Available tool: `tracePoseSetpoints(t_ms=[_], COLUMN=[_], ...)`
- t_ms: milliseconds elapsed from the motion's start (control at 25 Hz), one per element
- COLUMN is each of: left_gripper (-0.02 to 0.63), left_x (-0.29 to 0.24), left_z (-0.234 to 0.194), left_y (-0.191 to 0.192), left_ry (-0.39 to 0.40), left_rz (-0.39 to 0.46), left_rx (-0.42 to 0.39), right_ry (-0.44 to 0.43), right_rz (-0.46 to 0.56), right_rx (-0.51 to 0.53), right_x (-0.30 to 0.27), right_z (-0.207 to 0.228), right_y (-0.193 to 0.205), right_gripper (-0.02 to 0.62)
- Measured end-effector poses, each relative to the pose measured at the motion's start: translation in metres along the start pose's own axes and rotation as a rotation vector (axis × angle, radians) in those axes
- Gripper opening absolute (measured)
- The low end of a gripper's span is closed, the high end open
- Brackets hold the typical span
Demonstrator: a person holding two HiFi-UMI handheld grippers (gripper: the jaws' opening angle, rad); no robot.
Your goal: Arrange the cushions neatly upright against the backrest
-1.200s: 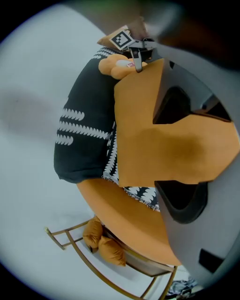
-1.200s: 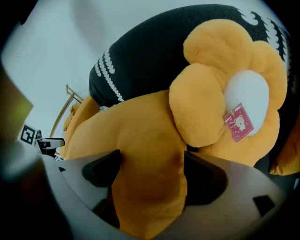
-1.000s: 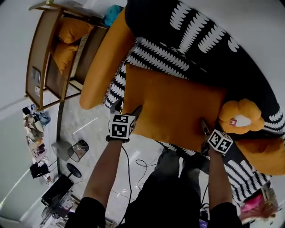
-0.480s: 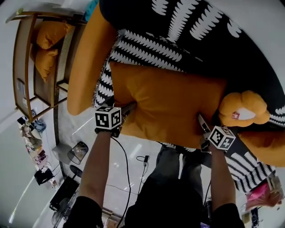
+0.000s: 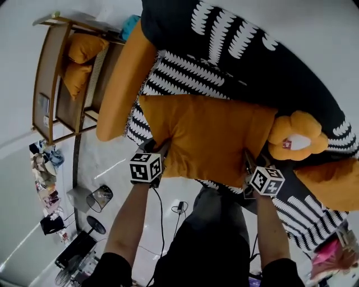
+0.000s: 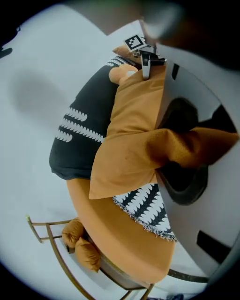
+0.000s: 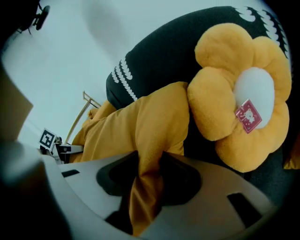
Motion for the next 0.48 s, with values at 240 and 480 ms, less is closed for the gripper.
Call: tracePoseSetpoints(t_ms=[240,480], left_gripper=[0.173,0.181], left_x=[0.074,0.149], left_z=[0.025,0.074], left_y=[0.013,-0.008], left_ry=[-0.016,0.022], left_rz=[0.121,0.289], left_rx=[0.005,-0.053], right_ry=[-0.066,-0.074], right_rz=[0.08,0.226], right_rx=[0.057,0.107], right_x=[0.053,0.133], right_z=[-0.025,-0.042], right_y=[-0.01,-0.045], right_gripper=[0.158,0.163])
Point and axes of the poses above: the fingertips, and each gripper's own axes: x backward along the fingers, z to its right, y out of its underside, the point moved 3 cm from there along x, backward along the fingers, and after that the axes turned 11 degrees about x, right-handed, at the moved point
